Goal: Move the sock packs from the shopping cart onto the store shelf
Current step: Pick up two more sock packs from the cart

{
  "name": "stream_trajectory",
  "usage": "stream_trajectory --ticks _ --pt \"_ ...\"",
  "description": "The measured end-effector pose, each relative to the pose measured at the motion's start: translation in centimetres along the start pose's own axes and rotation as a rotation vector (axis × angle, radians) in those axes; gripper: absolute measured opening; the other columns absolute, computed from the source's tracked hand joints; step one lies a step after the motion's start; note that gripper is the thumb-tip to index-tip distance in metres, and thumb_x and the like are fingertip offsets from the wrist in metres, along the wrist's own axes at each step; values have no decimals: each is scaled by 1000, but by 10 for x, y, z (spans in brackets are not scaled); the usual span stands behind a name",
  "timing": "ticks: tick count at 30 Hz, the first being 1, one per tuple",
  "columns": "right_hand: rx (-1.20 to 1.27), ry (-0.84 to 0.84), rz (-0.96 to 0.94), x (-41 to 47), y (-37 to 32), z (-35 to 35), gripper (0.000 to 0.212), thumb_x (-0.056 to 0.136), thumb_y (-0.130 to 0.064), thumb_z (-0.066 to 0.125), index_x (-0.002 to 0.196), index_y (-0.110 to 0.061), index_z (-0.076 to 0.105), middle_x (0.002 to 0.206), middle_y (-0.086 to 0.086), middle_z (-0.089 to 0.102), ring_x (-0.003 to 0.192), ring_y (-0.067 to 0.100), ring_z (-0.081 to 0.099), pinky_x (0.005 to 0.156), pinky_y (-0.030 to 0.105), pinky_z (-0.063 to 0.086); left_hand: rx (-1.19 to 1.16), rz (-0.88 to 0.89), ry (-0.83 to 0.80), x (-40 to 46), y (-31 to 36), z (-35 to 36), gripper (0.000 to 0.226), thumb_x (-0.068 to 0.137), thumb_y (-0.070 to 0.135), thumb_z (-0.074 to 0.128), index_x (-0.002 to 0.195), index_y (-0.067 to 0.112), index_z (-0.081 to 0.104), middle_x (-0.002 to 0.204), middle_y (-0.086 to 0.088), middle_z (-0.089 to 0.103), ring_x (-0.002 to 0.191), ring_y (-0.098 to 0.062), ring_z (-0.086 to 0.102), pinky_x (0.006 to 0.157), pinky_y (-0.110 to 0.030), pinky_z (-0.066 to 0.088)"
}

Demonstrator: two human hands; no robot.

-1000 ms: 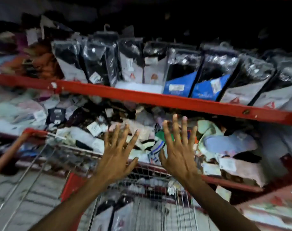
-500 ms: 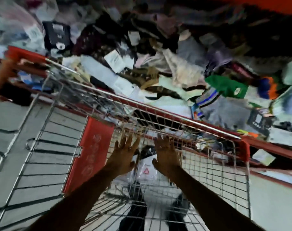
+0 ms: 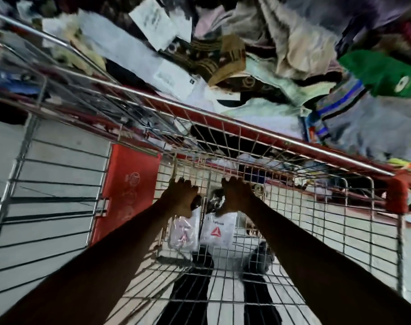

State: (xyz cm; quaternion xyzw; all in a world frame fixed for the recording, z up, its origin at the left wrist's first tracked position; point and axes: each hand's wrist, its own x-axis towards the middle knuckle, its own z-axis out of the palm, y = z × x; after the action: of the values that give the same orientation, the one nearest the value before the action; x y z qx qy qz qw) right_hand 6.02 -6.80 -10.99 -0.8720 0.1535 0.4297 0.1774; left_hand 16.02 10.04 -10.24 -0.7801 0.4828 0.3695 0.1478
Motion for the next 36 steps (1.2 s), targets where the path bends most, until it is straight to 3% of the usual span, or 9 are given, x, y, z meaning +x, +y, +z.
stream_trajectory --ticks 3,10,17,21,24,26,29,33,36 --pt "-17 22 -8 -9 1 0 87 53 -68 83 116 -13 61 121 13 59 119 34 51 100 49 46 34 47 -19 -5 -1 2 41 71 33 73 105 11 66 115 -12 66 118 -34 54 102 -51 42" --pt "318 2 -43 -40 -5 5 91 53 -44 94 117 -4 42 113 14 63 104 30 61 72 32 43 -241 144 -166 -13 0 27 75 72 30 82 130 2 43 118 -18 63 109 -34 62 87 -44 53" --pt "335 189 -92 -83 -7 8 94 51 -37 96 122 -5 43 112 15 66 102 32 64 74 31 48 -245 124 -107 -51 6 5 82 63 35 86 125 10 38 99 -13 69 88 -31 68 75 -42 58" --pt "347 376 -92 -127 -8 -26 89 54 -46 87 123 -8 46 111 12 69 102 32 67 82 36 55 -248 10 111 -98 21 -21 64 71 39 81 125 24 50 110 -1 64 98 -26 62 82 -32 50" --pt "284 531 -165 -170 -3 -70 93 54 -72 67 122 -9 54 109 8 73 101 29 69 85 36 56 -222 13 301 -139 34 -70 52 75 35 76 121 22 56 105 -1 69 92 -24 67 70 -21 46" --pt "267 617 -212 -200 1 -100 82 59 -65 74 120 -12 61 108 9 74 102 28 69 89 35 55 -181 1 360 -167 41 -108 55 79 34 70 129 18 54 107 -3 72 89 -20 70 66 -18 47" --pt "202 738 -219 -262 3 -159 78 56 -56 71 122 -16 59 110 11 72 106 31 66 90 36 53 -80 -10 544 -216 54 -173 65 71 40 68 132 22 56 117 -1 69 103 -19 66 80 -26 52" --pt "124 833 -205 -340 3 -231 68 60 -41 82 120 -16 59 105 6 72 97 28 66 73 29 48 32 -50 717 -275 67 -257 72 64 43 65 133 25 56 119 3 67 109 -20 64 84 -31 56" --pt "91 948 -204 -394 4 -275 65 56 -38 86 114 -20 63 105 1 74 95 23 68 77 33 55 82 -88 815 -311 76 -317 78 66 46 71 139 29 50 124 7 62 114 -18 59 90 -33 56"
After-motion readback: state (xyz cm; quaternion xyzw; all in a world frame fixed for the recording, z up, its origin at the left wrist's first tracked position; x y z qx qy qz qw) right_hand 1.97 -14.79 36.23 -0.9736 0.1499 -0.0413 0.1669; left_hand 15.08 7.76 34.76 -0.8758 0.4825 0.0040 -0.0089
